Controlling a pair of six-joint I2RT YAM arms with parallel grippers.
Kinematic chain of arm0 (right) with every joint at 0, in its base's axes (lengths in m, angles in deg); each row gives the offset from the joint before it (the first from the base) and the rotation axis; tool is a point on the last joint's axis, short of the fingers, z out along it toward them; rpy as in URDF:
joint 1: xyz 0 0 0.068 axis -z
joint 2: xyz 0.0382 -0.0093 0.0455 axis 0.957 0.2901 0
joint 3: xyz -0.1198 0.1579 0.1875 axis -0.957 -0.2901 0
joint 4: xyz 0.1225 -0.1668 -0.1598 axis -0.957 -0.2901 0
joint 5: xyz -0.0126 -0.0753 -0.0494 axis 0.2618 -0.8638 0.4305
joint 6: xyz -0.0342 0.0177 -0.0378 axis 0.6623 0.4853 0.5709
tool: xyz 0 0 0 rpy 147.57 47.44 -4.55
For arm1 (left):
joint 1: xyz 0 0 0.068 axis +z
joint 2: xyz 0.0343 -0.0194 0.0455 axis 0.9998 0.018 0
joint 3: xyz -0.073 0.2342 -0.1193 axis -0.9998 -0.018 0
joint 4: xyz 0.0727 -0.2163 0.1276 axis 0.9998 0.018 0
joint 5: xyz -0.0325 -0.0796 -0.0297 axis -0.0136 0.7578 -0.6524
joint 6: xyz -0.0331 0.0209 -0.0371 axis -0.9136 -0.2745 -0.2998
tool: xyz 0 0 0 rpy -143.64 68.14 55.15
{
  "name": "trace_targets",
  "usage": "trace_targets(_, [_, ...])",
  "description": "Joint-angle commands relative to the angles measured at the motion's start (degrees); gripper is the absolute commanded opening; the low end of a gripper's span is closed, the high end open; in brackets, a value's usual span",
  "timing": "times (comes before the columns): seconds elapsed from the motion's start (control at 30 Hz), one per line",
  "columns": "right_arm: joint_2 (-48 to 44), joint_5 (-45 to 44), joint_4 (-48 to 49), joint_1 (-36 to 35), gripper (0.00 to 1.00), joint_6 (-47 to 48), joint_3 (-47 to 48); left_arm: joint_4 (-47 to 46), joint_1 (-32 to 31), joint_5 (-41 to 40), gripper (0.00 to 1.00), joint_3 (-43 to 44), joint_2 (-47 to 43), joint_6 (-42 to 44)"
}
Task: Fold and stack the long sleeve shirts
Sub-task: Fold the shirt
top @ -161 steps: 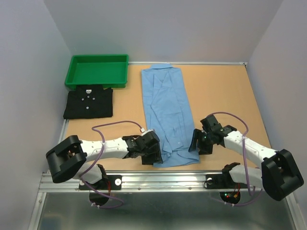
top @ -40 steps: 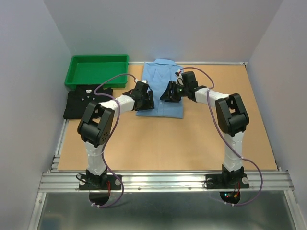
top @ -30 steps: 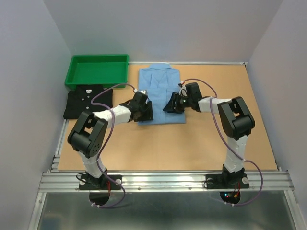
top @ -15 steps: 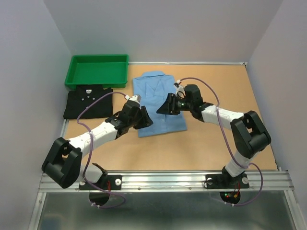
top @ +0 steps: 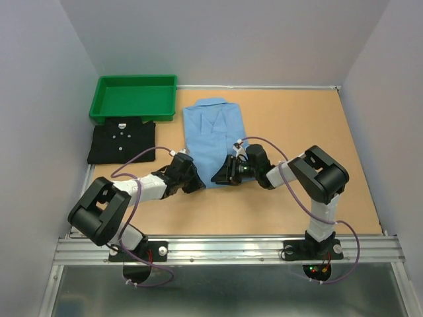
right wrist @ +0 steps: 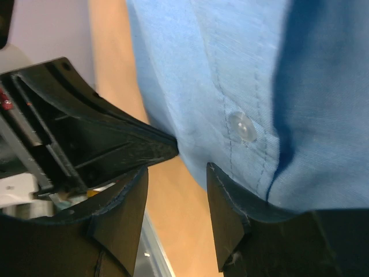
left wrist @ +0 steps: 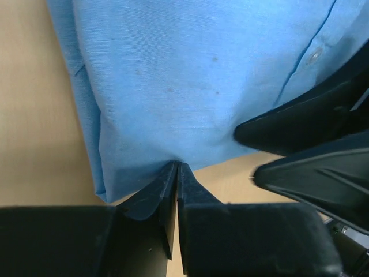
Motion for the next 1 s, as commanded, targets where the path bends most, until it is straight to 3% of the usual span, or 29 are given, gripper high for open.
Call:
trace_targets(0.0, [2.31,-2.13,8.36,-0.87,0.51,-0.97,-3.8,1.75,0.06,-1.16,0.14,-3.13,1.22,-2.24])
trace_targets(0.17, [4.08,-2.49,8.62,0.71,0.51,-0.44,-7.4,2.98,1.2,-1.07,0.13,-4.63,1.92,-2.86])
trace_targets(0.43, [-4.62,1.11,8.36,8.87,0.52,-1.06,-9.16,3.51,3.14,-0.81,0.13,-6.3,0.07,-1.99])
trace_targets(0.63, [-1.56,3.14,8.27,14.59,0.52,0.87,-11.09,3.33,3.32,-0.63,0.13,-6.56,0.08,-1.37])
trace_targets(0.83, [1.97,0.59,8.71,16.79,0.52,2.89,-15.4,3.33,3.4,-1.25,0.13,-7.71,-0.89,-1.19])
trace_targets(0.97, [-3.36,0.15,8.71,17.06,0.52,3.17,-17.16,4.38,3.4,-1.69,0.13,-7.01,-3.52,-0.49])
